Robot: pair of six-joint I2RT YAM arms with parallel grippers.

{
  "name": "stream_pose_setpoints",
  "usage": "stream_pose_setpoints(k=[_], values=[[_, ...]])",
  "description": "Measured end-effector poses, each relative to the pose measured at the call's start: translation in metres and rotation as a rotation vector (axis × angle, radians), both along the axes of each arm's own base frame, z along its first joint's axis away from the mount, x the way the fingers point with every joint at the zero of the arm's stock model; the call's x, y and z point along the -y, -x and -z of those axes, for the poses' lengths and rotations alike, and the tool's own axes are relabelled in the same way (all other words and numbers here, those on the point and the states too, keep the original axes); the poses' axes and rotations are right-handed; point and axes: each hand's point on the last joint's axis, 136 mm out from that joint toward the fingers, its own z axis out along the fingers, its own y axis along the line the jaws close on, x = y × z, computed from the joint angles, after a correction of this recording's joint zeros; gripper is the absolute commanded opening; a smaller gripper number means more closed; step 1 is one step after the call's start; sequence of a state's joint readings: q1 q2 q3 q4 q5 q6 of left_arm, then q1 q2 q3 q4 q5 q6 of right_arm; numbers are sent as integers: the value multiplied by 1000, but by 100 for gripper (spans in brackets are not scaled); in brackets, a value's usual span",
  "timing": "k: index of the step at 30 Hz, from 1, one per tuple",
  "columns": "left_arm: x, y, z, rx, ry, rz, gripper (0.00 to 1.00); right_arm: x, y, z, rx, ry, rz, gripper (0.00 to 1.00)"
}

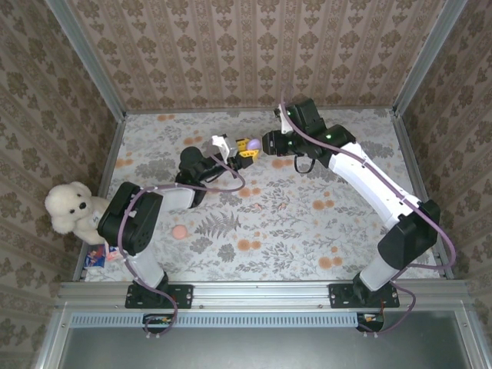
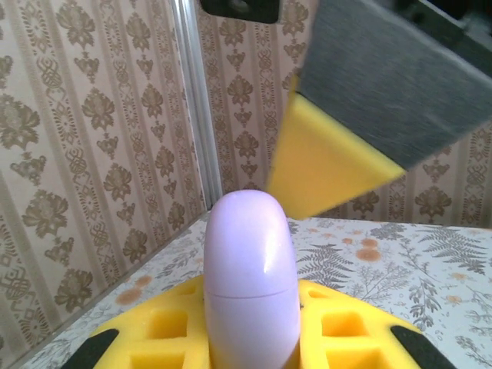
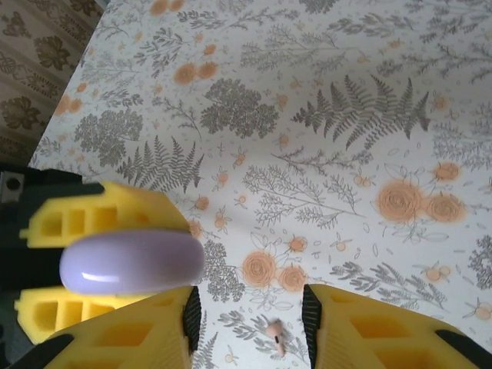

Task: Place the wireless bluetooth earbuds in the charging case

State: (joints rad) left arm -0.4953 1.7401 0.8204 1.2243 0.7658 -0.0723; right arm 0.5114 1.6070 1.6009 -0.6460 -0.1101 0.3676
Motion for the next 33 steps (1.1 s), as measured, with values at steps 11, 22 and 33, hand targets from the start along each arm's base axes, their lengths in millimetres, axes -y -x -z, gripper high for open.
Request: stream_pose_setpoints(k=[11, 22, 33], values=[[-23, -85, 21, -454, 73, -168, 0, 21, 3, 33, -53, -12, 130, 57], [-9, -123, 110, -1103, -56, -288, 1, 33, 1, 70, -109, -11, 234, 59], [-9, -108, 192, -1422, -187, -360, 10, 33, -4, 79, -124, -6, 255, 60]])
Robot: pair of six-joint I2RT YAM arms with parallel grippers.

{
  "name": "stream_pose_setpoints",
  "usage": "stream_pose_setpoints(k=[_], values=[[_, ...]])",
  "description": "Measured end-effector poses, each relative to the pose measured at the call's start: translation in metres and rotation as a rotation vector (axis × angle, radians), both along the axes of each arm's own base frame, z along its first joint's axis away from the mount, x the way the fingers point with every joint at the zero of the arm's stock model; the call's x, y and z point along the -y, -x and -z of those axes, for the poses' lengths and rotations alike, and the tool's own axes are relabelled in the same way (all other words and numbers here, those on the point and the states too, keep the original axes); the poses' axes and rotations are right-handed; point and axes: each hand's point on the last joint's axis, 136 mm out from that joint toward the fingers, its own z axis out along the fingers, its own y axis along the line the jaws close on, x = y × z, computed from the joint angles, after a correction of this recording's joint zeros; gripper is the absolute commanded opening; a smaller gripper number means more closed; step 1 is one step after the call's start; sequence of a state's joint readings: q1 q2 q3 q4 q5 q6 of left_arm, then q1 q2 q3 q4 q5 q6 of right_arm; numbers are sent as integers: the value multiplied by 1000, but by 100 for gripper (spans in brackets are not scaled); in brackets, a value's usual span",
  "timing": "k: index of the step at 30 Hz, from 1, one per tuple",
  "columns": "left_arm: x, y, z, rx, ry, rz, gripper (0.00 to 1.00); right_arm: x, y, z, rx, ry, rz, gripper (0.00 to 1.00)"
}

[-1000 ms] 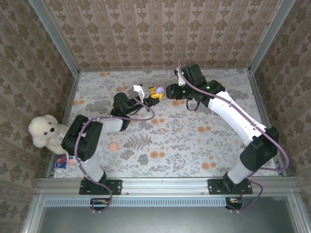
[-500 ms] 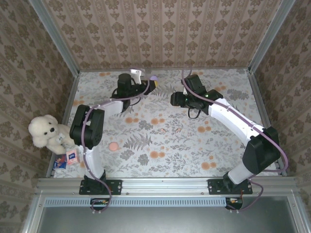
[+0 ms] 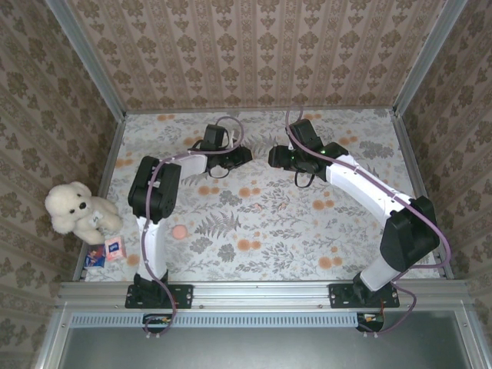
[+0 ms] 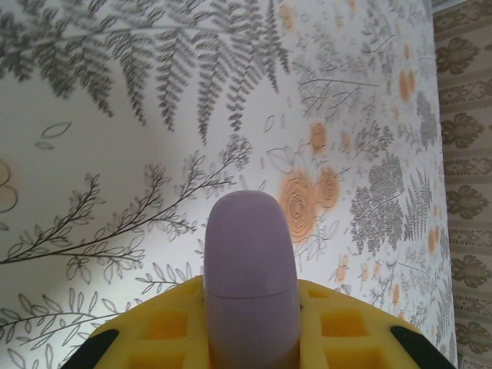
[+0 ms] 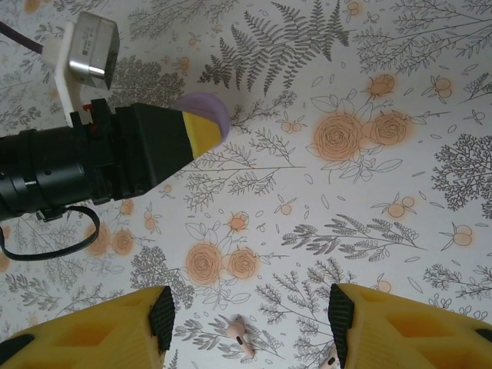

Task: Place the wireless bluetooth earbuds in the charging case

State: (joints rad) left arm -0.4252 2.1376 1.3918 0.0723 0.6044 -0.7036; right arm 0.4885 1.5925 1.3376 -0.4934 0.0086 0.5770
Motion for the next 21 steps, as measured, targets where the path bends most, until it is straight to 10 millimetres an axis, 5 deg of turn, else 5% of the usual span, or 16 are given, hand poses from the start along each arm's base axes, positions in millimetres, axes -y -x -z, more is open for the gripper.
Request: stream_pose_setpoints(k=[11, 21], values=[[-6, 10, 29, -93, -60, 3, 28, 7, -5, -7, 32, 43, 10, 76], [-4, 9, 21, -46, -76, 35, 57, 19, -12, -21, 74, 95, 28, 100]])
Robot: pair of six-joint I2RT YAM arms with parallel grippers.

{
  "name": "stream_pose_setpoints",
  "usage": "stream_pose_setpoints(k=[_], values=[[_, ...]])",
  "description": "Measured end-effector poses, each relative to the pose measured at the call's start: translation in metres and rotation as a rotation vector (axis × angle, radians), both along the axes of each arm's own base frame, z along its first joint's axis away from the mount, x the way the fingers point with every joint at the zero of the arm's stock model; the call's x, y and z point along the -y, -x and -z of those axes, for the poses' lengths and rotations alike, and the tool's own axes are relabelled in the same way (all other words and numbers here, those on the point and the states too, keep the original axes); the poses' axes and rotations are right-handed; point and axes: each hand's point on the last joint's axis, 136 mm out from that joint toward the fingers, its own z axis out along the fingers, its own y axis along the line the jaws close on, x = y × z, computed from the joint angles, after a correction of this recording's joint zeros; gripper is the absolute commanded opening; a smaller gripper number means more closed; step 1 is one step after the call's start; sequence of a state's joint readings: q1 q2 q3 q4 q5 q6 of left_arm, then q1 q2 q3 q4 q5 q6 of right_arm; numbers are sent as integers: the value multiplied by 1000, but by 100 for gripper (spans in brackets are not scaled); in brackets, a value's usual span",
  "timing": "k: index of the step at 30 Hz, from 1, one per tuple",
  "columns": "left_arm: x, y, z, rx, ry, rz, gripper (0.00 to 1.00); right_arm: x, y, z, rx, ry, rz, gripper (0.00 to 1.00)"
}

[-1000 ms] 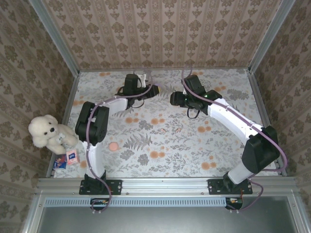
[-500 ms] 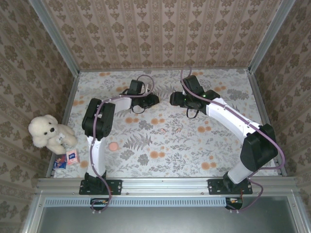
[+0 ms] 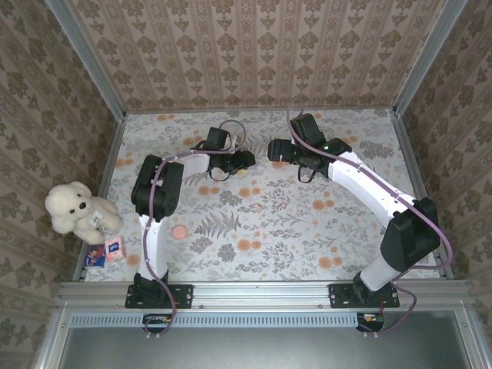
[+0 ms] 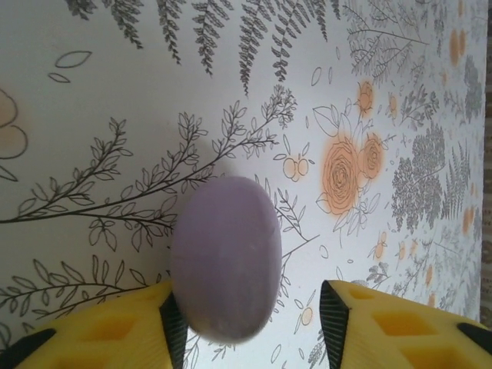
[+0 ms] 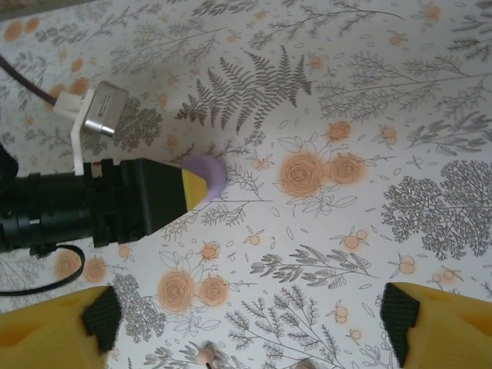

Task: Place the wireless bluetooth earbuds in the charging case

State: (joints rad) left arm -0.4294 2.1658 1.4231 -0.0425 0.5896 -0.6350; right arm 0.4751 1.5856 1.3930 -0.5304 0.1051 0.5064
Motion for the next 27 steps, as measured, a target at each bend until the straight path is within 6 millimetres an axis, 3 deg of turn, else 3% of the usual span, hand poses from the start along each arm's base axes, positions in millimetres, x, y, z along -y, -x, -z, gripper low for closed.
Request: stream_pose_setpoints(k=[3, 9, 13, 16, 19, 20, 21, 24, 27], values=[[-11, -1, -3, 15, -14, -15, 64, 7, 0, -10, 27, 10, 20, 100], [-55, 0, -11, 20, -61, -87, 69, 14, 6, -36, 88, -5, 37, 100], [-80, -3, -45, 89, -73, -126, 69, 9, 10, -39, 94, -32, 21, 96], [-94, -3, -84, 179, -80, -152, 70, -3, 16, -32, 71, -51, -2, 92], [-113, 1, -126, 284, -94, -199, 72, -34, 28, -21, 33, -64, -66, 90], [-122, 2, -139, 316, -101, -222, 90, -50, 33, -14, 14, -63, -97, 89], [-134, 3, -151, 350, -113, -257, 100, -66, 37, -6, -8, -62, -124, 88], [-173, 7, -175, 424, -155, -366, 100, -115, 50, 22, -74, -44, -203, 87], [-217, 12, -184, 460, -198, -493, 100, -164, 67, 55, -146, -17, -274, 87]])
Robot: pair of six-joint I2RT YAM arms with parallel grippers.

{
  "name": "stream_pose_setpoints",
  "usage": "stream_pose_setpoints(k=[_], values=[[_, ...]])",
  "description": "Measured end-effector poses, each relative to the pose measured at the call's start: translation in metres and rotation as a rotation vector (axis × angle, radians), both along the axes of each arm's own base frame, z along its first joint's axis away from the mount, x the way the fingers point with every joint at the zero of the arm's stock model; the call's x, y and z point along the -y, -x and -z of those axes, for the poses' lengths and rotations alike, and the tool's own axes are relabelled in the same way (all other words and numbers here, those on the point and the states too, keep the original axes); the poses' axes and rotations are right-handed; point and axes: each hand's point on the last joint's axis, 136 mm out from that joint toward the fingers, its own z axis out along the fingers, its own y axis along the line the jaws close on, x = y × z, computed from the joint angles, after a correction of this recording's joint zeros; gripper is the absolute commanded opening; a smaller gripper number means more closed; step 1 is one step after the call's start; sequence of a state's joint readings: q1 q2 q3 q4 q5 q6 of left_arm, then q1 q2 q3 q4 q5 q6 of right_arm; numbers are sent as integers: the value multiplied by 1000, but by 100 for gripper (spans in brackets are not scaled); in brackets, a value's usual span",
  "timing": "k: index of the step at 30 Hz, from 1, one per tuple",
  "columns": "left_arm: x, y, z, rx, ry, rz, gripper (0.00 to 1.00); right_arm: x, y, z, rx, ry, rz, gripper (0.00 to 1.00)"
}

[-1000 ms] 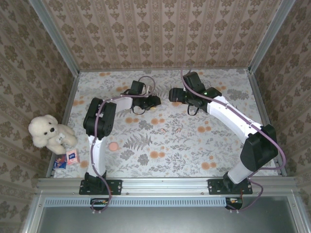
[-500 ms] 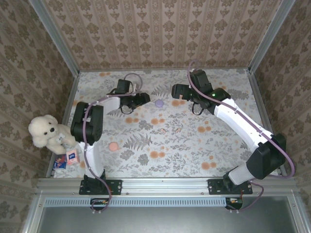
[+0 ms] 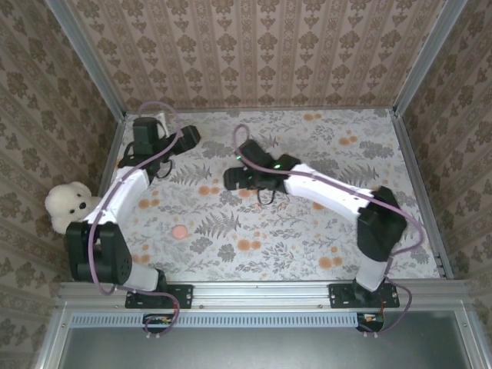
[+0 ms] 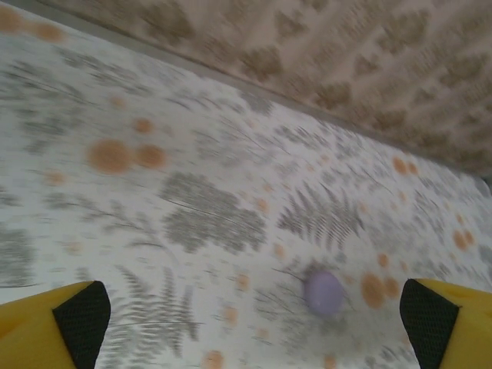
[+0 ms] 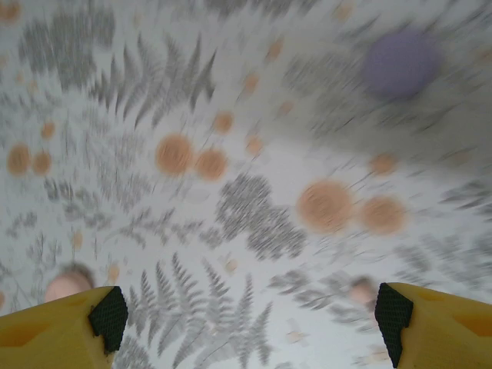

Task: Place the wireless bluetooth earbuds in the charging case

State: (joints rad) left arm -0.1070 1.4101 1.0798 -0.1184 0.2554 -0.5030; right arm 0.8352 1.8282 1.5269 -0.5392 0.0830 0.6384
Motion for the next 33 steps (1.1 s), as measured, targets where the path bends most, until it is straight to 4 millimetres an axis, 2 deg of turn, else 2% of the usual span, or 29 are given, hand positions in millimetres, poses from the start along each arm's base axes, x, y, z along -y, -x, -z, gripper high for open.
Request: stream_pose_setpoints(k=[4, 7, 10, 12, 15, 20, 24, 28, 33], values=[[-54, 2, 3, -9, 22, -148, 100, -60, 24, 35, -58, 48, -107, 87], [-85, 1, 3, -18, 61, -225, 100, -101, 40, 48, -22, 90, -254, 89], [-103, 2, 4, -28, 93, -264, 100, -131, 58, 57, 37, 145, -436, 89], [-108, 3, 4, -37, 108, -275, 100, -144, 70, 63, 60, 168, -547, 90], [-114, 4, 3, -42, 127, -282, 100, -152, 77, 75, 81, 200, -674, 90], [-127, 4, -4, -30, 149, -299, 100, -156, 74, 98, 109, 257, -818, 91], [-130, 3, -6, -27, 157, -298, 100, -161, 72, 114, 134, 292, -903, 91], [-129, 2, -4, -34, 163, -290, 100, -167, 74, 124, 146, 299, -968, 91], [-128, 1, 1, -46, 168, -284, 100, -175, 80, 123, 148, 271, -1009, 91]])
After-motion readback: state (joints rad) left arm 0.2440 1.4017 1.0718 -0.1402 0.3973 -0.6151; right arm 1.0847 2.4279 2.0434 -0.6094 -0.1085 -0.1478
